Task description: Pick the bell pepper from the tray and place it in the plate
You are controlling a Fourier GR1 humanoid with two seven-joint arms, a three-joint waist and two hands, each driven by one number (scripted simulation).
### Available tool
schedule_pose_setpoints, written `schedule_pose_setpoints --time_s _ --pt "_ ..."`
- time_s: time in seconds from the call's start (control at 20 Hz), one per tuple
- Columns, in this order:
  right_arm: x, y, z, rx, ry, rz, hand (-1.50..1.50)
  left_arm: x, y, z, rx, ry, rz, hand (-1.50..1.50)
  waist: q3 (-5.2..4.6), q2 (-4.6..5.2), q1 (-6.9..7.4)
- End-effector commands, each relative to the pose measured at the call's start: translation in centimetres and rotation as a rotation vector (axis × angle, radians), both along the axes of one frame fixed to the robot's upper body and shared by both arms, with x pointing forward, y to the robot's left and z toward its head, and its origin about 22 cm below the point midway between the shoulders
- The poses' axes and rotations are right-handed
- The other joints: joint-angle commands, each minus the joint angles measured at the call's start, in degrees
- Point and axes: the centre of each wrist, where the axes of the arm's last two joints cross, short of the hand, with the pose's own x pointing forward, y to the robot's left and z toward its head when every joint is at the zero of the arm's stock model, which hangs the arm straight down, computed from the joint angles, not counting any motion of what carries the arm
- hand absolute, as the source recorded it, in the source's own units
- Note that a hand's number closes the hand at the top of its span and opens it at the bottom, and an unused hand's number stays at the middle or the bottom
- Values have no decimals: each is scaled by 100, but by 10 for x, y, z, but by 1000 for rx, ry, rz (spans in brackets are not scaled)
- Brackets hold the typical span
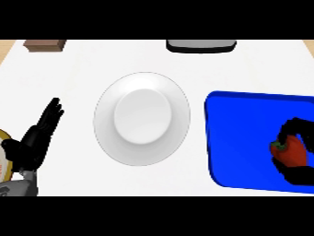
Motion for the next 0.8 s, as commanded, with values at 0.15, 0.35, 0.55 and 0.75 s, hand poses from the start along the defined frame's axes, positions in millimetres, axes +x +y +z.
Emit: schedule_pose_setpoints --time_s 0.15,0.35,0.55,0.75 --pt "-14 19 50 92 -244 11 150 -1 -3 0 -12 -2 9 0 0 -2 6" --pt "1 58 58 117 -245 55 150 -4 -5 5 1 10 -17 0 1 9 78" --pt "3 81 80 135 -250 90 150 -9 0 -10 8 -2 15 0 -1 9 59" --pt "20 118 93 108 -224 108 150 -7 0 -8 1 -3 -23 0 -1 12 73"
